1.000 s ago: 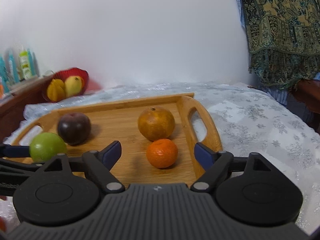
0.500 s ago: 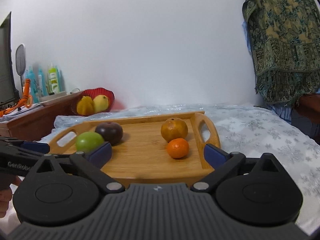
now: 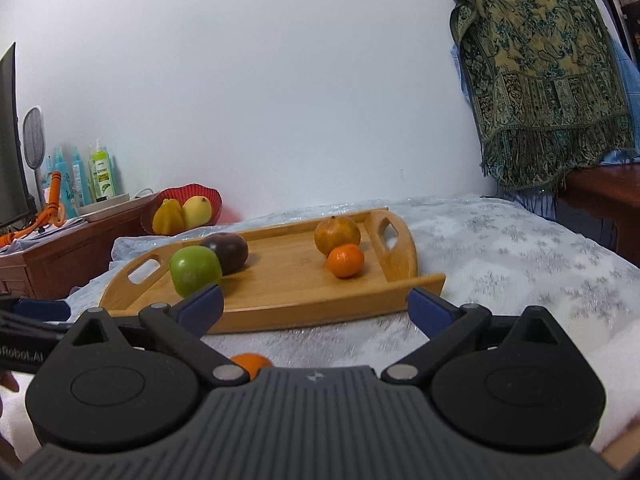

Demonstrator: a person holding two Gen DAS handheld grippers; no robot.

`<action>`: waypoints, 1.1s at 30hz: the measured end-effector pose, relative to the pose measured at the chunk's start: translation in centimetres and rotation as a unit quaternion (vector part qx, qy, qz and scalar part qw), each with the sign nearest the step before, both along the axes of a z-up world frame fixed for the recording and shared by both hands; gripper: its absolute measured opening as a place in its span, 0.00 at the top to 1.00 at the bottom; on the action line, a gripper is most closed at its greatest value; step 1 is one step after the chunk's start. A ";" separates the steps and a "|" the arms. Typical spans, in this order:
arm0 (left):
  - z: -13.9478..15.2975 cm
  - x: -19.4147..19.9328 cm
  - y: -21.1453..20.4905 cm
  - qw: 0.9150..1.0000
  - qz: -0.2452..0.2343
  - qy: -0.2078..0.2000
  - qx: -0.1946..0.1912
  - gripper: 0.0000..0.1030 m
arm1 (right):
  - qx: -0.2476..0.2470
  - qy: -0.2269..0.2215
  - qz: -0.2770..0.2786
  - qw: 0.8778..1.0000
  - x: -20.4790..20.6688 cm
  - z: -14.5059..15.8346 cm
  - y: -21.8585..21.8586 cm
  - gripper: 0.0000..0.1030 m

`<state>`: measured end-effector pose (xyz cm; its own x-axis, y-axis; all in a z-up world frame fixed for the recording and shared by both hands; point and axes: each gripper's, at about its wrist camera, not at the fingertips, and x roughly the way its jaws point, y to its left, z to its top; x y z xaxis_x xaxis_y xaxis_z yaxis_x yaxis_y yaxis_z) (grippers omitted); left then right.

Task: Organize fruits
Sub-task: 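Withdraw both tools from the tray toward the remaining fruits, then grasp a stemmed mandarin with the left tool while the right tool grasps another mandarin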

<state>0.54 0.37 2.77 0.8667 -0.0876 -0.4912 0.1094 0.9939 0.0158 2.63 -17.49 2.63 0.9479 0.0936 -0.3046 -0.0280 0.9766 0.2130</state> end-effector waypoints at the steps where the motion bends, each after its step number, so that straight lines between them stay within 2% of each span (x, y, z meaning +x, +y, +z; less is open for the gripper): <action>1: -0.2 -0.3 0.2 1.000 0.000 0.004 0.001 0.00 | -0.004 0.002 0.002 1.000 -0.1 -0.1 0.3 0.00; 4: -0.7 -1.0 0.7 1.000 0.006 0.011 -0.006 0.03 | -0.018 0.004 0.011 1.000 -0.4 -0.3 1.1 0.00; 10: -1.5 -1.7 2.1 0.999 0.029 0.031 -0.012 0.22 | -0.039 0.005 0.032 0.999 -0.8 -0.7 2.7 0.03; 16: -2.1 -1.4 3.1 0.998 0.047 0.044 -0.015 0.28 | -0.040 0.016 0.049 0.998 -0.7 -1.1 3.6 0.14; 21: -2.7 -1.0 3.2 0.997 0.052 0.060 -0.018 0.40 | -0.043 0.022 0.058 0.997 -0.7 -1.2 4.1 0.24; 27: -3.5 -0.6 3.3 0.995 0.063 0.074 -0.019 0.49 | -0.048 0.034 0.067 0.996 -0.5 -1.6 4.6 0.35; 33: -3.7 -0.2 3.0 0.995 0.067 0.071 -0.011 0.51 | -0.039 0.050 0.057 0.996 0.0 -1.9 4.5 0.44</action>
<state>0.33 3.37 -0.95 0.7937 0.0118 -0.6082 -0.0244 0.9996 -0.0124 2.59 -12.98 0.70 0.8970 0.1724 -0.4071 -0.1230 0.9818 0.1446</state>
